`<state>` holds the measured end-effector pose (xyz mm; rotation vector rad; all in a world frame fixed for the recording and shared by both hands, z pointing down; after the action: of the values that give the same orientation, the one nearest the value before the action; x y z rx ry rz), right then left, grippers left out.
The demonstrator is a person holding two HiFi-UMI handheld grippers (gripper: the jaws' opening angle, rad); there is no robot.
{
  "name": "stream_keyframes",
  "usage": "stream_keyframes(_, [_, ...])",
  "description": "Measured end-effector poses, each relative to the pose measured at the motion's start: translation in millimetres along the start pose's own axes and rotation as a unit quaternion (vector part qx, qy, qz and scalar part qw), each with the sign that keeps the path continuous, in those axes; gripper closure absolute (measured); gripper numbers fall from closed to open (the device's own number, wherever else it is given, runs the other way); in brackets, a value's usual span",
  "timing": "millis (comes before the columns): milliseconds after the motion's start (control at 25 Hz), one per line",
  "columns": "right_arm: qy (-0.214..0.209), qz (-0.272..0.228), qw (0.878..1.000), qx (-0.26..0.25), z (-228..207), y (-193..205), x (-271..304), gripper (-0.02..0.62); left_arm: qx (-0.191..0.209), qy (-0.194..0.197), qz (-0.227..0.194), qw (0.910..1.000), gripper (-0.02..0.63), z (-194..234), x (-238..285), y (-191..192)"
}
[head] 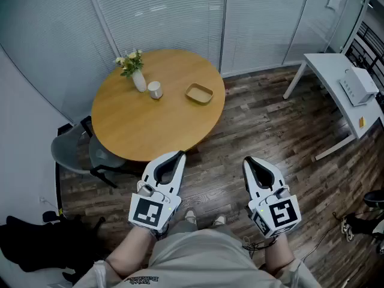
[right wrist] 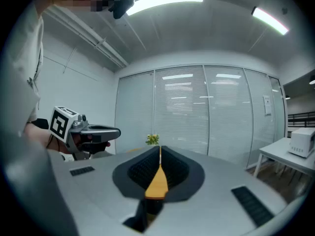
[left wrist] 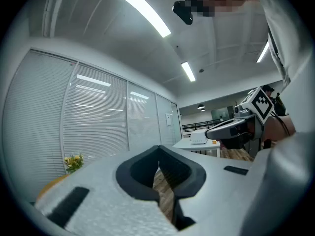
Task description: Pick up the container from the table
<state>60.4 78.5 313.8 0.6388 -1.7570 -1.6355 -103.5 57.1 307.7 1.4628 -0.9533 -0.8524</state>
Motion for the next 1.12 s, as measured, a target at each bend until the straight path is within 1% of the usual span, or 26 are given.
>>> stream_keyframes(280, [0.015,-0.026,0.999,0.013,-5,-3,-6,0.563,0.009,-0.001,0.001,1.0000,0.586,-4,0,0])
stream_keyframes(360, [0.017,-0.023,1.000,0.010,-6,-2,-6,0.563,0.014,-0.005,0.003,0.9999,0.586,-2,0,1])
stream_keyframes(520, [0.015,-0.018,1.000,0.012,-9,3,-8,0.563,0.003,0.002,0.001,1.0000,0.586,-11,0,0])
stream_keyframes(680, [0.010,-0.018,1.000,0.018,-11,6,-9,0.563,0.003,0.002,0.008,1.0000,0.586,-17,2,3])
stream_keyframes(1120, [0.006,-0.025,0.999,0.024,-28,11,-24,0.563,0.009,-0.013,0.008,0.9998,0.586,-33,7,3])
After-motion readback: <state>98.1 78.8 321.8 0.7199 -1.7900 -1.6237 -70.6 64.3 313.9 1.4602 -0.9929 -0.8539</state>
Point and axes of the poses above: the fingertips, and each gripper's own axes: x forward along the fingers, z to its left, y out of its underside, the point moved 1 cm from there along -x, backward along the fingers, and after that the axes turned 13 degrees about -y, right-handed, at the moved point
